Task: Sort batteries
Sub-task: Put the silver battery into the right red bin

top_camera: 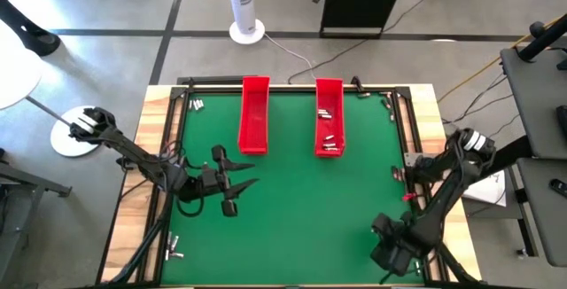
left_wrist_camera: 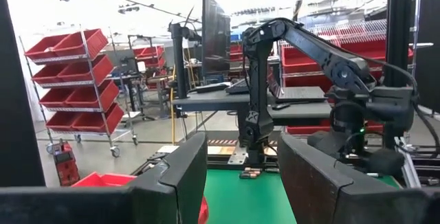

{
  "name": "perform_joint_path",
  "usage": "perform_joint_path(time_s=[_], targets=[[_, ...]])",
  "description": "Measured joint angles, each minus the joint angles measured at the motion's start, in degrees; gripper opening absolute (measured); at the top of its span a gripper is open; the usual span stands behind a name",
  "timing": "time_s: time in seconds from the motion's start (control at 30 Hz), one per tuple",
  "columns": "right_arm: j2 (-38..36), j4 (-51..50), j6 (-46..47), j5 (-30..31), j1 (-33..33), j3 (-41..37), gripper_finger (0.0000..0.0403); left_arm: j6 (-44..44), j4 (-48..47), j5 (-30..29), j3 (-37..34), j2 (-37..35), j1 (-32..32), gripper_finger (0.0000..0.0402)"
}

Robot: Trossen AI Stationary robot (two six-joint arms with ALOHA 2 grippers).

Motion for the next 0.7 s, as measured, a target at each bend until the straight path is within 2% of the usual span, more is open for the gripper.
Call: perform_joint_path(time_s=[0.1, 0.33, 0.7], targets=[[0.5, -0.1, 3.0, -2.0, 1.5, -1.1, 0.0179, -0.6, 0.1, 0.0, 0.0, 0.5, 0.0, 0.0158], [0.5, -0.2, 7.6, -2.2, 3.5, -2.1, 0.0187, -0.2, 1.9, 0.1, 0.0, 1.3, 0.0, 0.0158], [0.5, 3.3, 10.8, -4.5, 5.2, -6.0, 0.0145, 0.5, 1.9, 0.1, 0.0, 1.3, 0.0, 0.0158]])
